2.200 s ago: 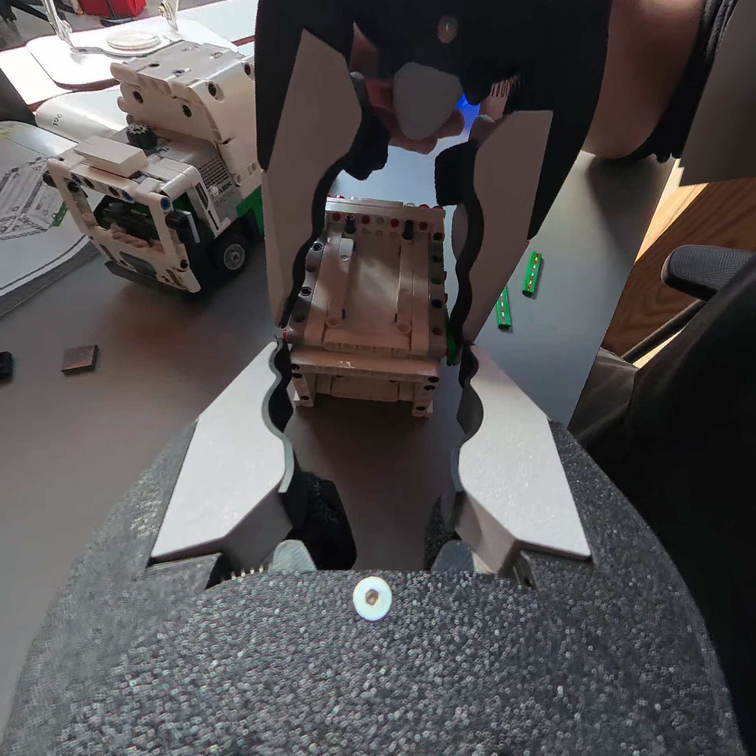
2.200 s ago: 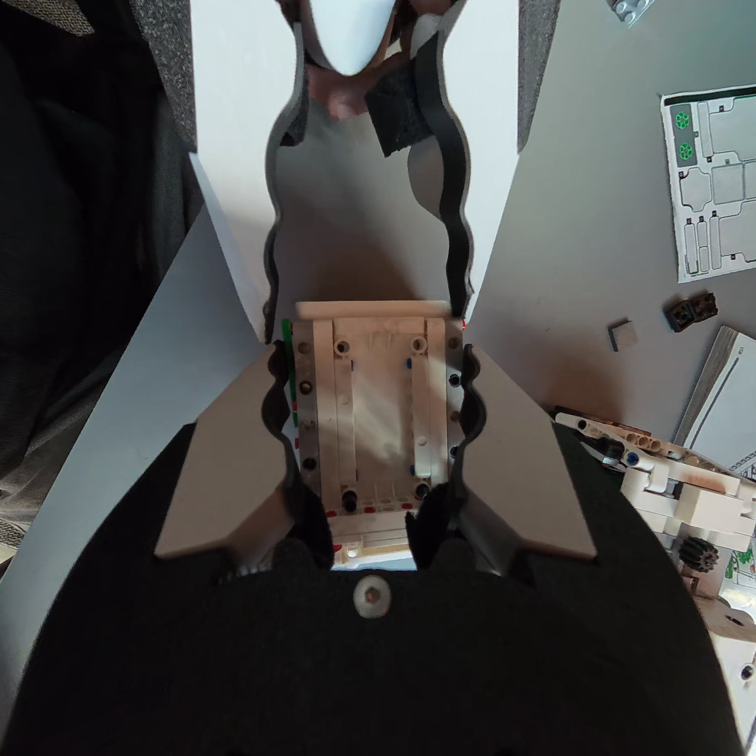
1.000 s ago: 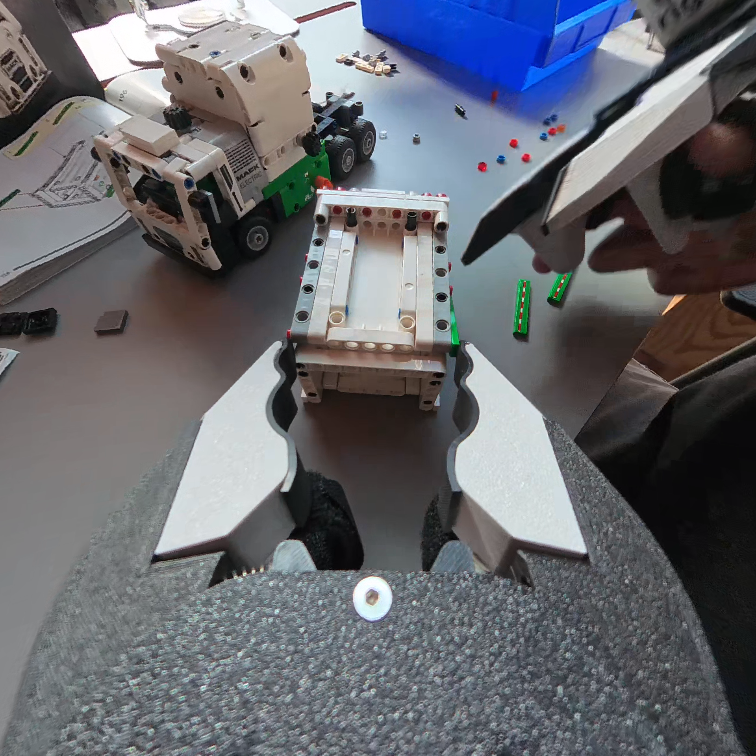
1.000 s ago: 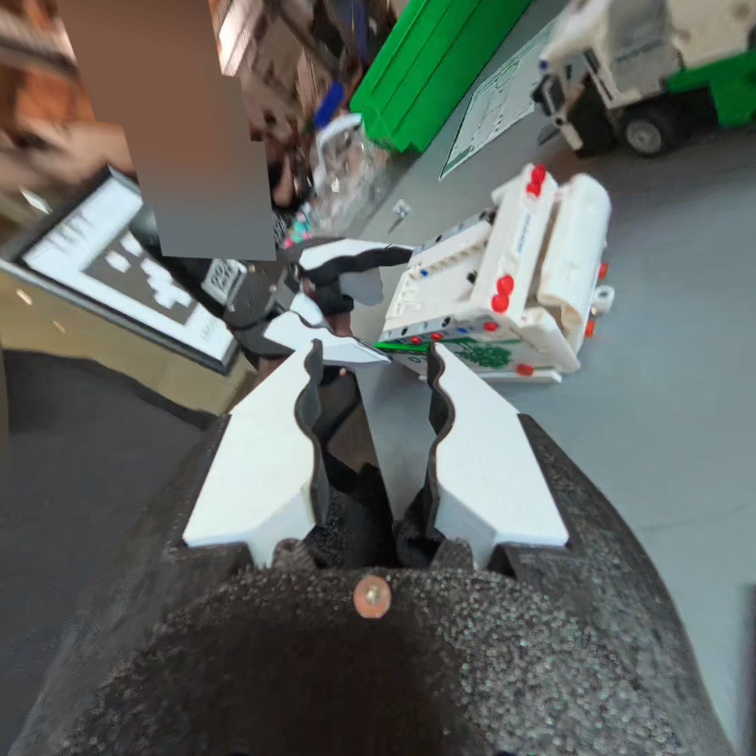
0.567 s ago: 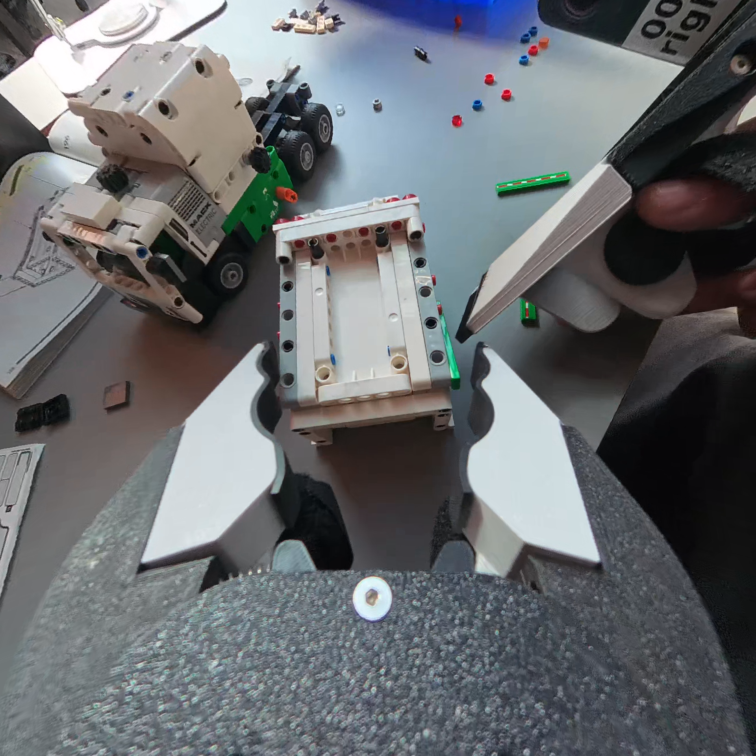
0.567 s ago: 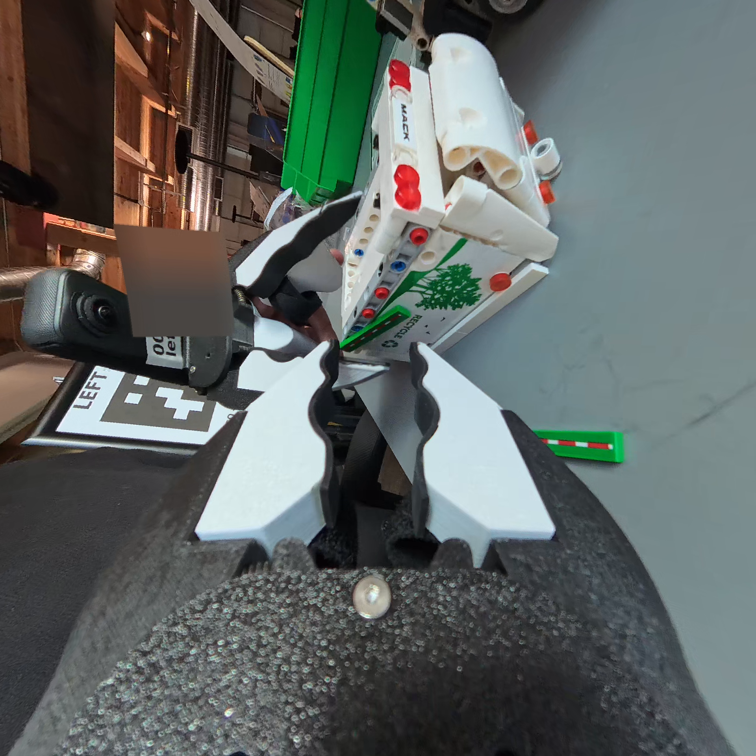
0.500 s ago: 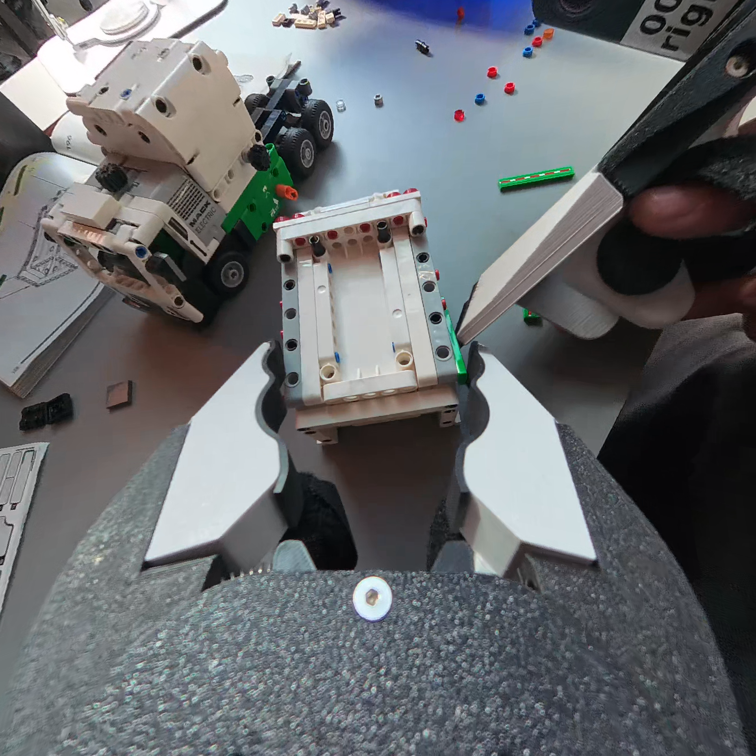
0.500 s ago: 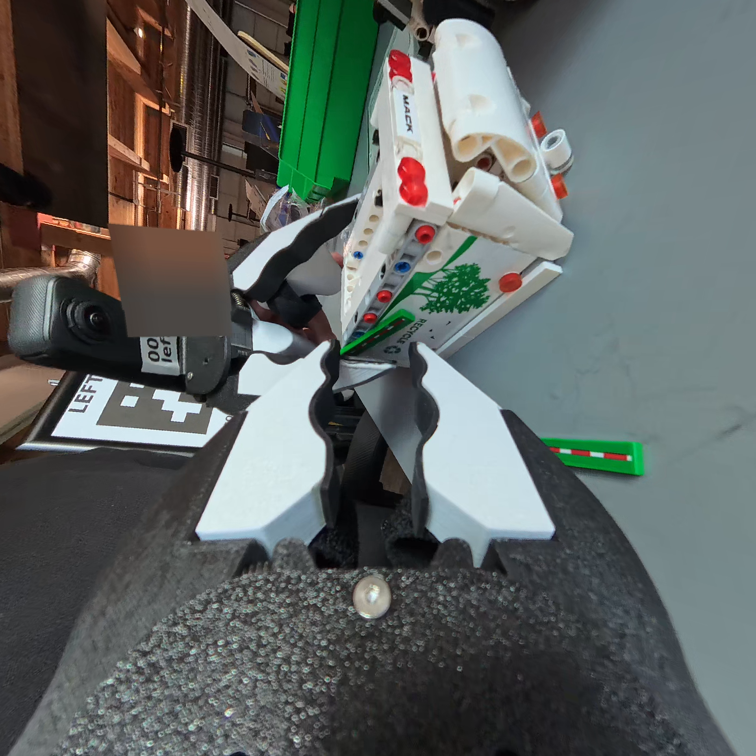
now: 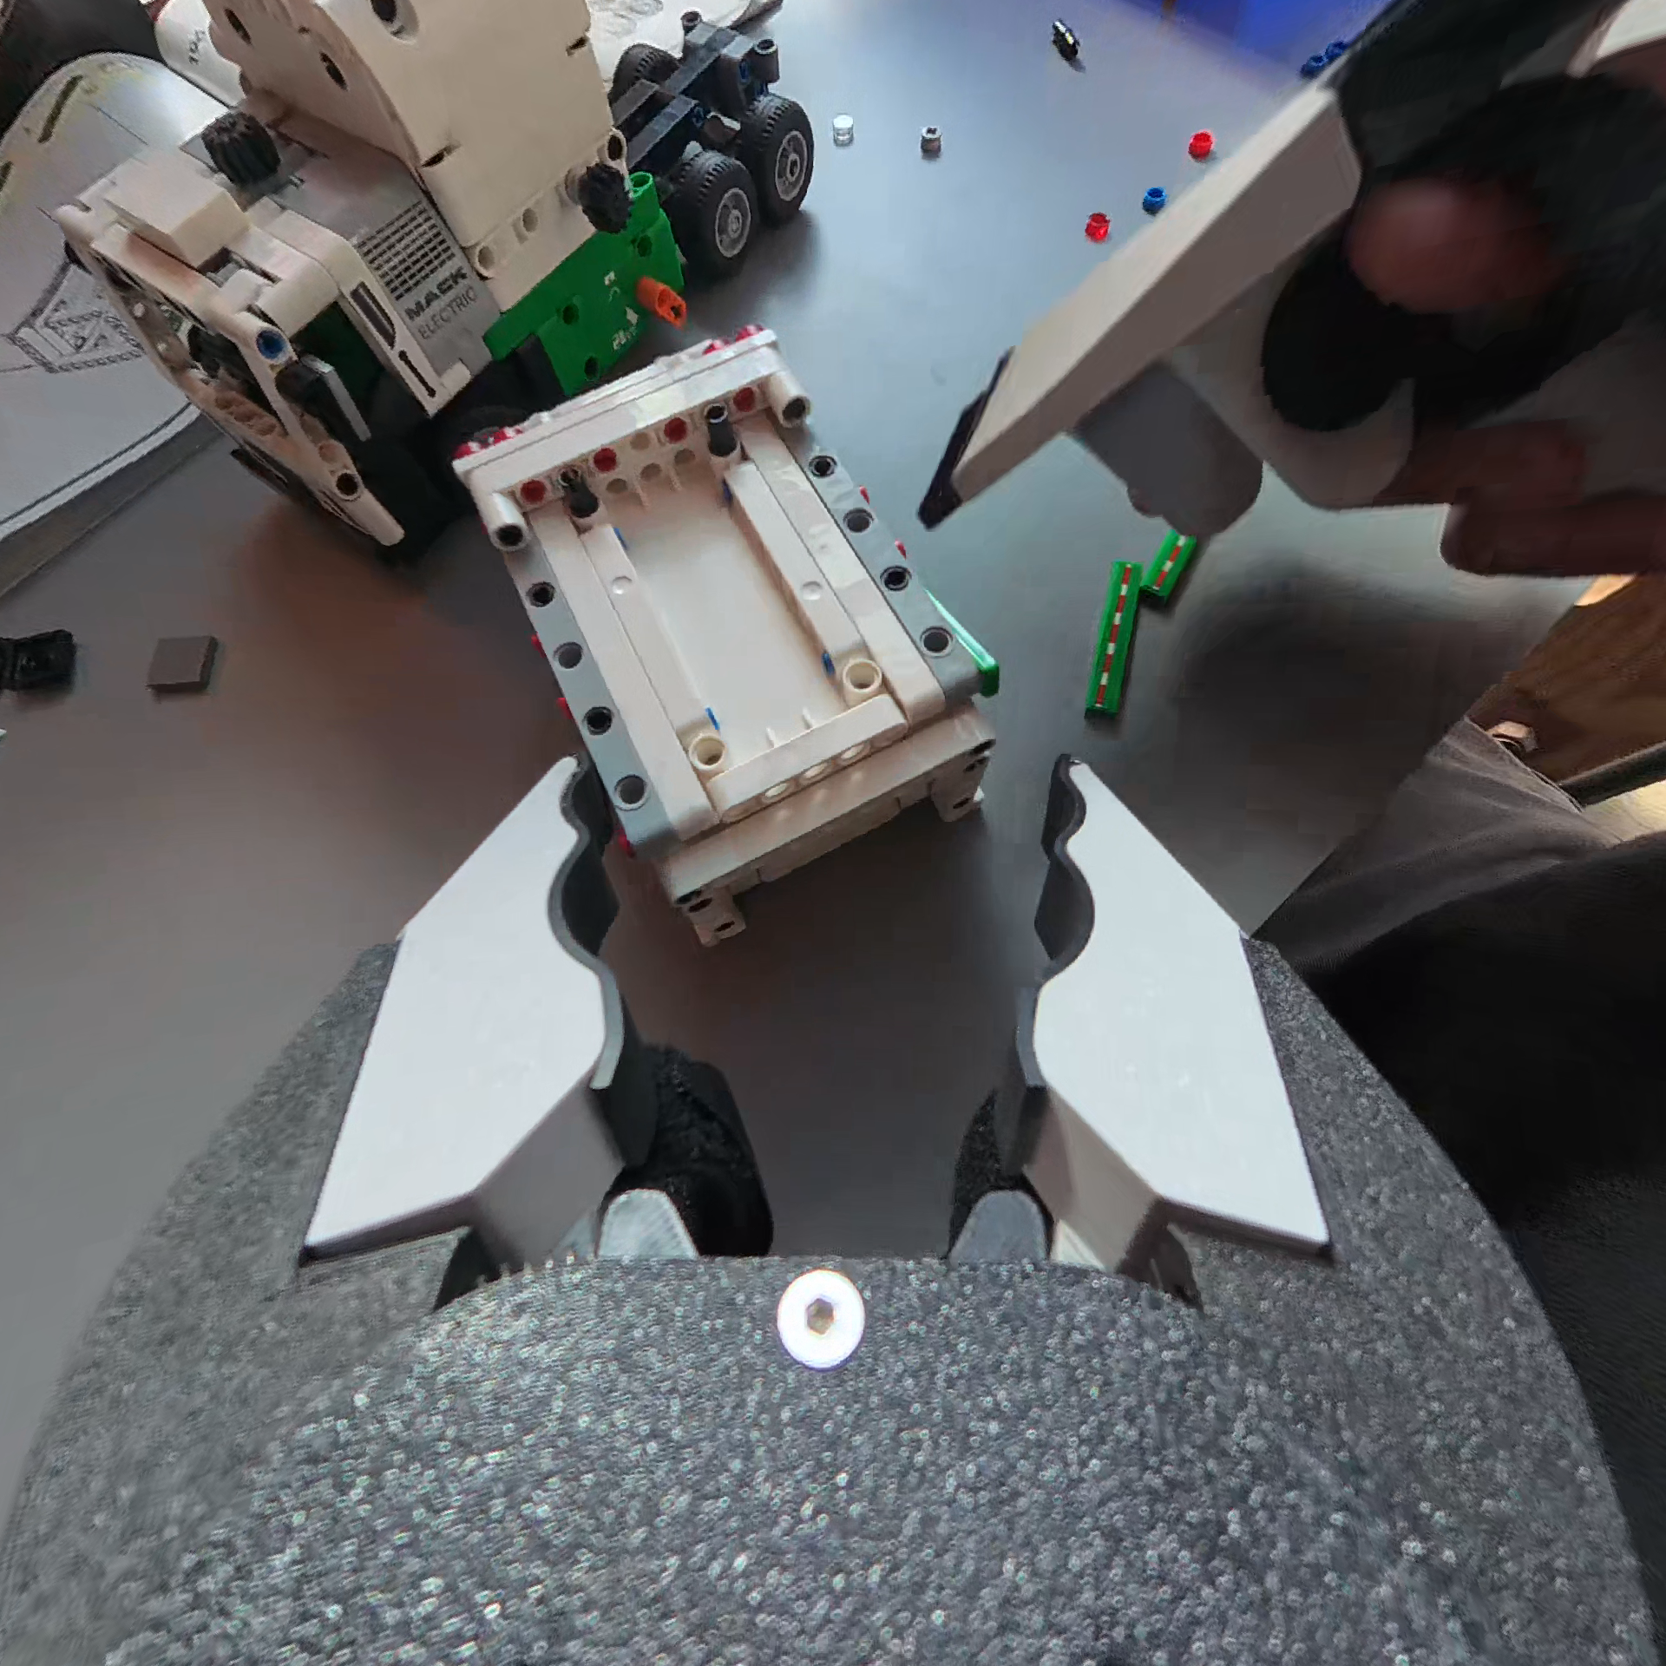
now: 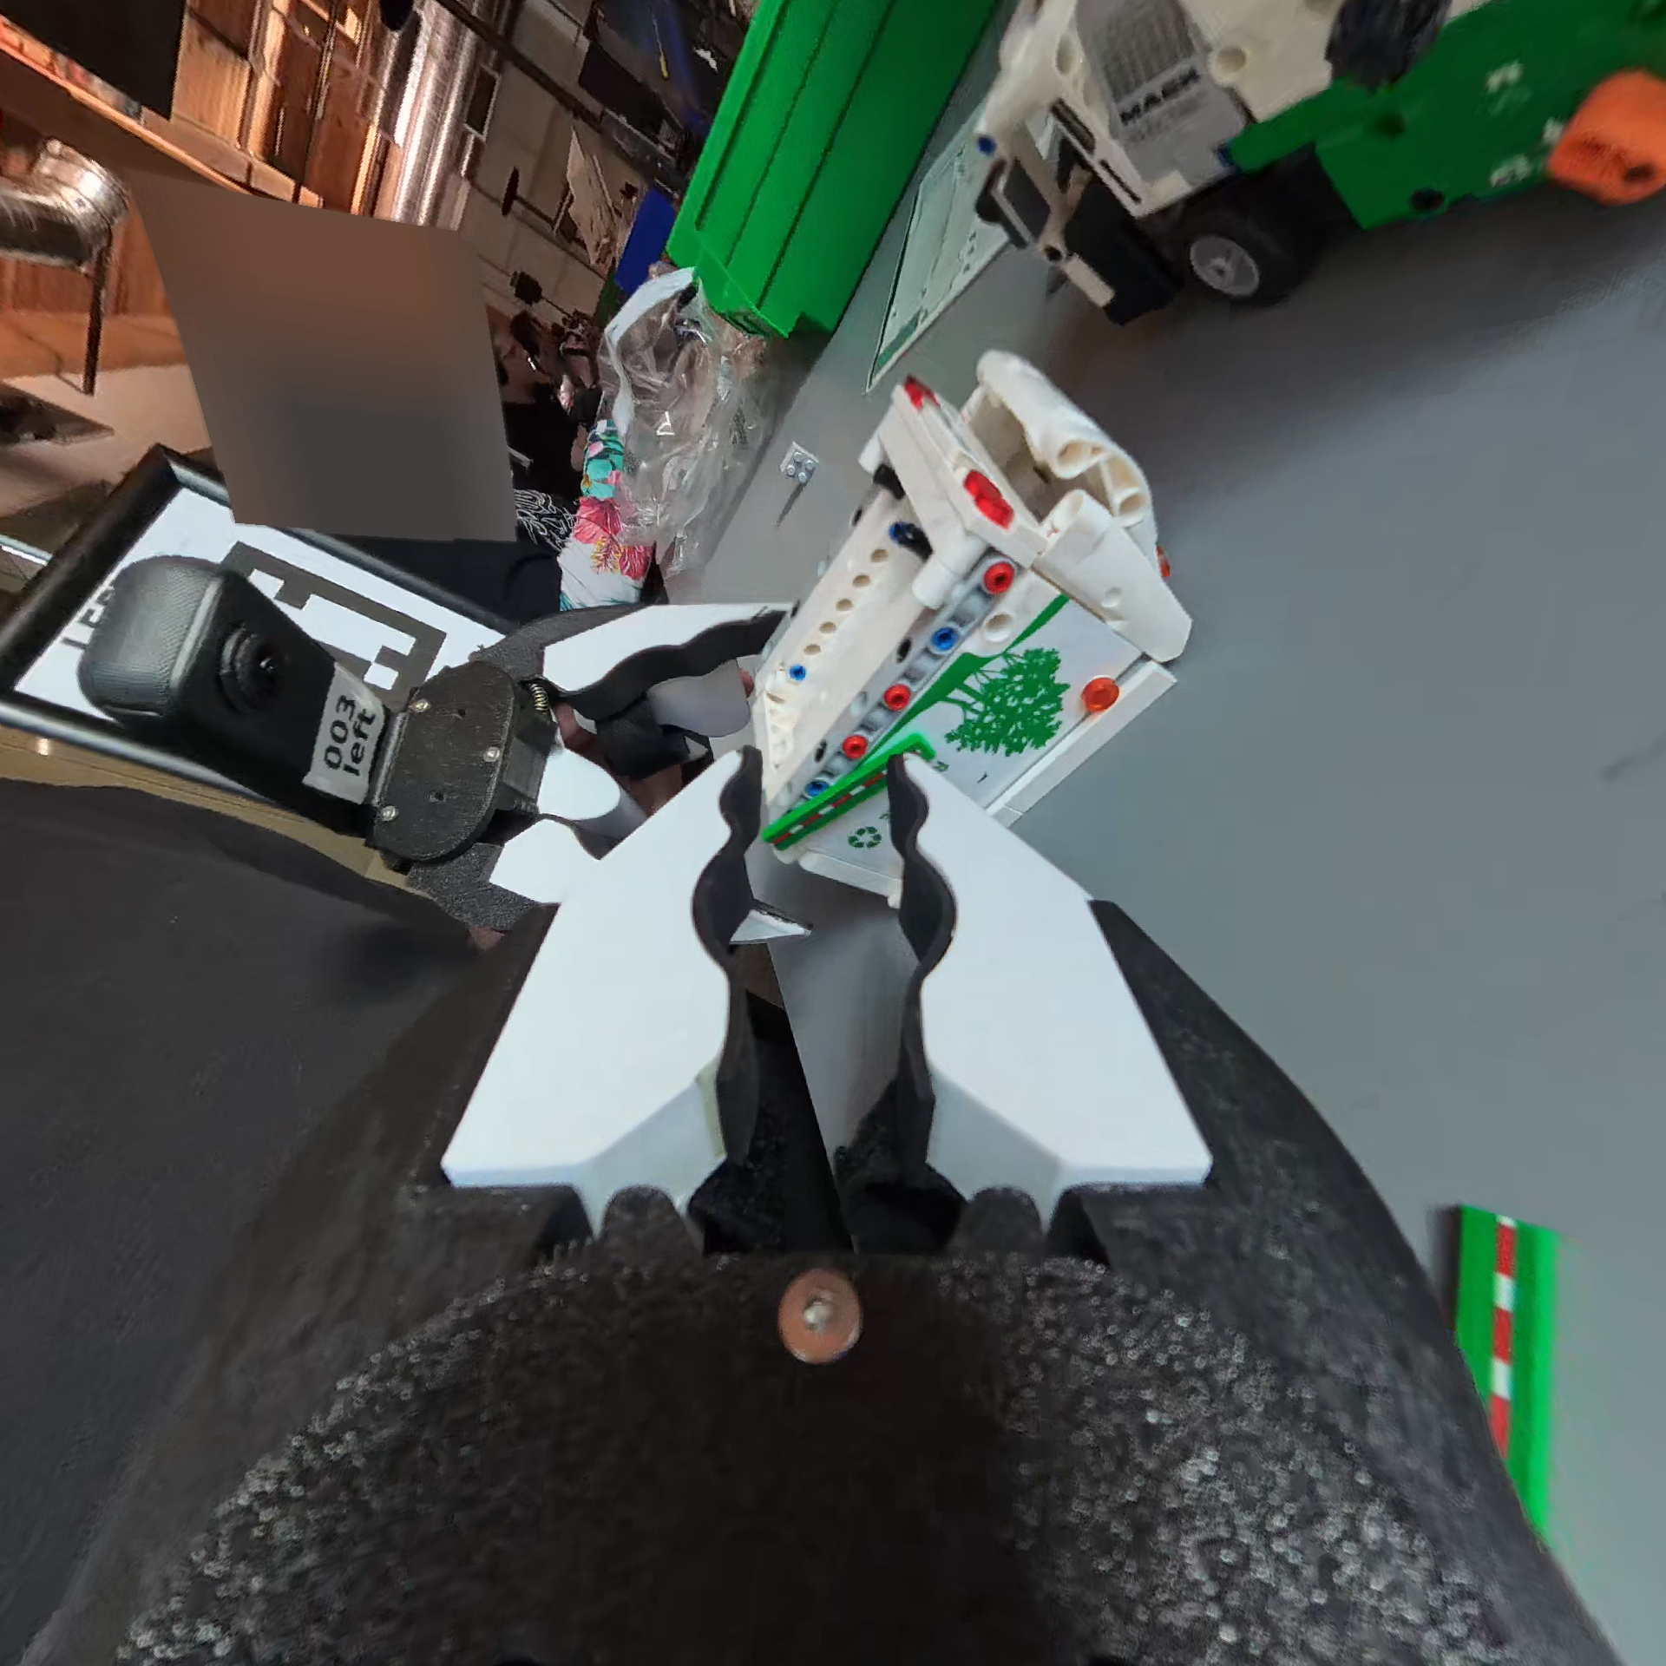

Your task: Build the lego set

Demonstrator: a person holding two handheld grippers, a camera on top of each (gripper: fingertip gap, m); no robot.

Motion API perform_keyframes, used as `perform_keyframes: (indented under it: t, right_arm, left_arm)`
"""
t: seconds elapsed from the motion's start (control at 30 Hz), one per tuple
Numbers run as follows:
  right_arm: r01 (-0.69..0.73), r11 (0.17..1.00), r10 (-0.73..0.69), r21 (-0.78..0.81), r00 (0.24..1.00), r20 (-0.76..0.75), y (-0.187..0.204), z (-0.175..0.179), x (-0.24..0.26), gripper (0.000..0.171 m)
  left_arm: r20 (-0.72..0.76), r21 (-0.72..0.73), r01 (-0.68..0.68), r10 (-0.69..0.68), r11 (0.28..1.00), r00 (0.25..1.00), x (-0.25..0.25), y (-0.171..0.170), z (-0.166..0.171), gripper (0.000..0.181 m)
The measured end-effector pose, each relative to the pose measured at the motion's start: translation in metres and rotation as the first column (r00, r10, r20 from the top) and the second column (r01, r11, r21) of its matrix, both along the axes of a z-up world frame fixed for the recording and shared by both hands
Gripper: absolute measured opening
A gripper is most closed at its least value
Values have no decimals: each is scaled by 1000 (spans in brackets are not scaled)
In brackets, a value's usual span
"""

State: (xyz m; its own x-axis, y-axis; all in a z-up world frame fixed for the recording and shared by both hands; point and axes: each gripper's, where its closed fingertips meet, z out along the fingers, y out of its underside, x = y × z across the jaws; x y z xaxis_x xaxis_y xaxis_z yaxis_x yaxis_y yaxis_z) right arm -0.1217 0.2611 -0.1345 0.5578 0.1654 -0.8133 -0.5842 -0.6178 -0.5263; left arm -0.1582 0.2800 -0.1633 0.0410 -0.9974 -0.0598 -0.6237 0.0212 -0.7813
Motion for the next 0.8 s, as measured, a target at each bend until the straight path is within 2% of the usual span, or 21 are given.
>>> perform_keyframes:
  t: [0.03, 0.1, 0.13, 0.2, 0.27, 0.33, 0.4, 0.47, 0.57, 0.63, 0.8]
  right_arm:
    - [2, 1000, -2, 2, 999, 34, -4, 4, 6, 24]
    - [27, 999, -23, -41, 997, 78, -12, 3, 13, 23]
    - [28, 996, -24, -80, 998, 55, -16, -1, 11, 23]
    - [47, 990, -55, -135, 997, -53, -18, -8, 9, 23]
    - [76, 986, -103, -150, 978, -182, -12, -10, 12, 24]
    - [61, 984, -103, -166, 960, -260, -8, -11, 10, 24]
    - [32, 983, -81, -181, 960, -269, -7, -14, 3, 23]
    - [29, 981, -83, -193, 958, -276, -5, -15, -1, 20]
    - [31, 977, -99, -210, 942, -321, -2, -16, -4, 20]
    - [25, 976, -102, -216, 931, -351, -1, -18, -6, 19]
    - [29, 978, -119, -209, 892, -437, 5, -16, -5, 8]
  left_arm:
    - [-4, -5, 16, -16, 1000, 1000, -1, -4, 1, 95]
    - [27, 18, 53, -54, 998, 998, -1, -4, 13, 92]
    - [56, 60, 84, -88, 995, 995, 0, 0, 23, 84]
    - [91, 155, 191, -206, 969, 974, 6, 8, 41, 84]
    - [94, 215, 329, -355, 919, 930, 14, 14, 52, 67]
    - [123, 228, 446, -480, 866, 869, 24, 17, 57, 66]
    - [158, 132, 568, -583, 813, 797, 29, 13, 55, 46]
    - [196, 41, 684, -677, 728, 709, 28, 0, 56, 31]
    - [158, 78, 766, -767, 638, 622, 31, -9, 49, 25]
    - [83, 74, 792, -795, 606, 601, 35, -8, 36, 25]
    - [86, -89, 819, -815, 567, 573, 35, -11, 32, 10]
